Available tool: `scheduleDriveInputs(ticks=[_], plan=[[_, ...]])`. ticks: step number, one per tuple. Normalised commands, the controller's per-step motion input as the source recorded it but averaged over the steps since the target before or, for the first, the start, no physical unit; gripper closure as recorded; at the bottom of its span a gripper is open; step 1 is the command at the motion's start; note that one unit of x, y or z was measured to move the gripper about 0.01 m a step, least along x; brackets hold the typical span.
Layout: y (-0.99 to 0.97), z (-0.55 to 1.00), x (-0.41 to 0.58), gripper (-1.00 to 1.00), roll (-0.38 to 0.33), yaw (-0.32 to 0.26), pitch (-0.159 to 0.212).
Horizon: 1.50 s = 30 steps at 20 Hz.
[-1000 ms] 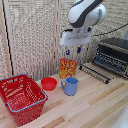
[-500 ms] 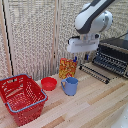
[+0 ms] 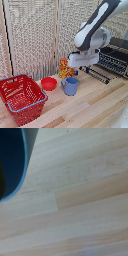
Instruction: Observe the blue drinking vessel close to you. Point your gripping mechanism towards the blue drinking vessel. Softly grip the blue drinking vessel using your gripping mechanism. Move your gripping mechanism and the blue drinking vessel above the receptacle. Let go of the blue drinking vessel into the receptacle.
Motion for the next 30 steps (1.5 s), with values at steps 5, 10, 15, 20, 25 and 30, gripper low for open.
scheduleDriveInputs(ticks=[5,10,15,20,25,30], plan=[[0.07,-0.39,0.000,-1.00,-0.002,0.000,0.000],[0.06,-0.18,0.000,1.00,0.000,0.000,0.000],[0.06,-0.04,0.002,1.00,0.000,-0.021,0.000],[0.02,-0.01,0.000,1.00,0.000,-0.055,-0.037],[0.02,0.08,0.000,1.00,0.070,-0.048,-0.049],[0.00,0.49,0.003,1.00,0.158,-0.023,-0.016]])
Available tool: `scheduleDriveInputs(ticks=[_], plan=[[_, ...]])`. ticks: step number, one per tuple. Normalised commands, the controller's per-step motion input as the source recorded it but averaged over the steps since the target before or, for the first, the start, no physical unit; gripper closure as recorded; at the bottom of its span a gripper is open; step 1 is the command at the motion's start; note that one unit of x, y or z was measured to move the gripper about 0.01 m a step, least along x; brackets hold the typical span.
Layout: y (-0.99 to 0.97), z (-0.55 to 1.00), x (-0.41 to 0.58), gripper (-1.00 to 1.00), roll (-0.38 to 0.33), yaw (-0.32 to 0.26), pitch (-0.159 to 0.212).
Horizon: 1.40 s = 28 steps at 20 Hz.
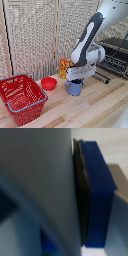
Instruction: Observe the blue drinking vessel close to you. Point your gripping mechanism towards the blue drinking vessel. Softly grip the blue drinking vessel using your gripping mechanism. Move your gripping mechanism and the blue drinking vessel above the receptacle. Let go of the blue drinking vessel into the receptacle.
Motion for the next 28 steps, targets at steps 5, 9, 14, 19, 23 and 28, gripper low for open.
scheduleDriveInputs(ticks=[5,9,14,19,23,28], plan=[[0.00,0.68,0.091,1.00,0.180,0.000,0.000],[0.00,0.85,0.428,1.00,0.099,0.000,-0.010],[0.26,0.80,0.760,1.00,0.037,0.000,-0.005],[0.57,0.73,0.793,1.00,-0.013,0.000,0.006],[0.62,0.85,0.736,1.00,0.000,0.000,0.039],[0.68,0.92,0.568,1.00,0.000,0.001,0.074]])
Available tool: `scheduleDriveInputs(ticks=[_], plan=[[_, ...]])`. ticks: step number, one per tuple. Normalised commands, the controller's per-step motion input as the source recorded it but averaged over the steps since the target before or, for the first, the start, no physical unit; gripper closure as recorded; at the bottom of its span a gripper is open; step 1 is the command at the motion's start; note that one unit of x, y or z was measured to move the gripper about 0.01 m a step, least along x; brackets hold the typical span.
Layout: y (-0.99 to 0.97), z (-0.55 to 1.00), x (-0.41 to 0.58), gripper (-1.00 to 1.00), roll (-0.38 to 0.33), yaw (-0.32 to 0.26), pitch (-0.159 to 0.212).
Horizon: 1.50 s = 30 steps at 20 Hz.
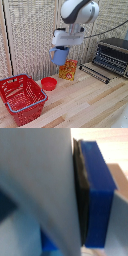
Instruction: Observe the blue drinking vessel close to you. Point your gripping mechanism towards the blue drinking vessel. Softly grip the blue drinking vessel using your gripping mechanism. Move your gripping mechanism and the blue drinking vessel above the receptacle. Let go of the blue drinking vessel into the receptacle.
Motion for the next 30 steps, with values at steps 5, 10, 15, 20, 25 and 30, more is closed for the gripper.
scheduleDriveInputs(ticks=[5,10,15,20,25,30], plan=[[0.82,0.82,0.360,1.00,0.000,0.000,0.058],[0.96,0.35,0.146,1.00,0.000,0.000,0.088],[0.99,0.08,0.067,1.00,-0.001,0.000,0.117],[1.00,-0.26,0.052,1.00,-0.034,0.000,0.068],[0.89,-0.79,0.114,1.00,-0.116,0.000,0.000],[0.43,-0.78,0.134,1.00,-0.201,0.002,0.040]])
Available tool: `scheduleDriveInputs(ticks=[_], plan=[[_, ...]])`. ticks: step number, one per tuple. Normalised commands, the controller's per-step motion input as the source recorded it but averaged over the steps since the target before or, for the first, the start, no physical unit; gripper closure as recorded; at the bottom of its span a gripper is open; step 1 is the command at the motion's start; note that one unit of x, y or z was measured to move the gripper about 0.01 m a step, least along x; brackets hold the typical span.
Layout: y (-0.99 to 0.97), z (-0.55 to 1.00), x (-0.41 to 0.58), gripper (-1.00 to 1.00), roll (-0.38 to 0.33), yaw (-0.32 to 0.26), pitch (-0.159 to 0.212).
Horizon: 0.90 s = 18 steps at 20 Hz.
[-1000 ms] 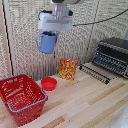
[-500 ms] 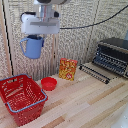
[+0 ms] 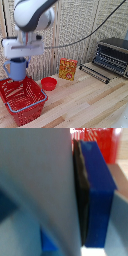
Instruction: Observe the blue drinking vessel close to you. Point your gripping mechanism towards the blue drinking vessel. Softly grip the blue drinking vessel using your gripping mechanism. Move your gripping mechanism and the blue drinking vessel above the receptacle. Let go of the blue drinking vessel into the receptacle.
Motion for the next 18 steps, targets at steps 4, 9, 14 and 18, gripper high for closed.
scheduleDriveInputs(ticks=[4,9,14,18], plan=[[0.05,-0.55,-0.072,1.00,-0.249,-0.038,0.081],[0.10,-0.34,0.102,1.00,-0.052,-0.007,0.034],[0.05,-0.17,0.045,-1.00,0.016,0.004,-0.010],[0.00,0.01,0.000,-1.00,0.005,0.000,-0.007]])
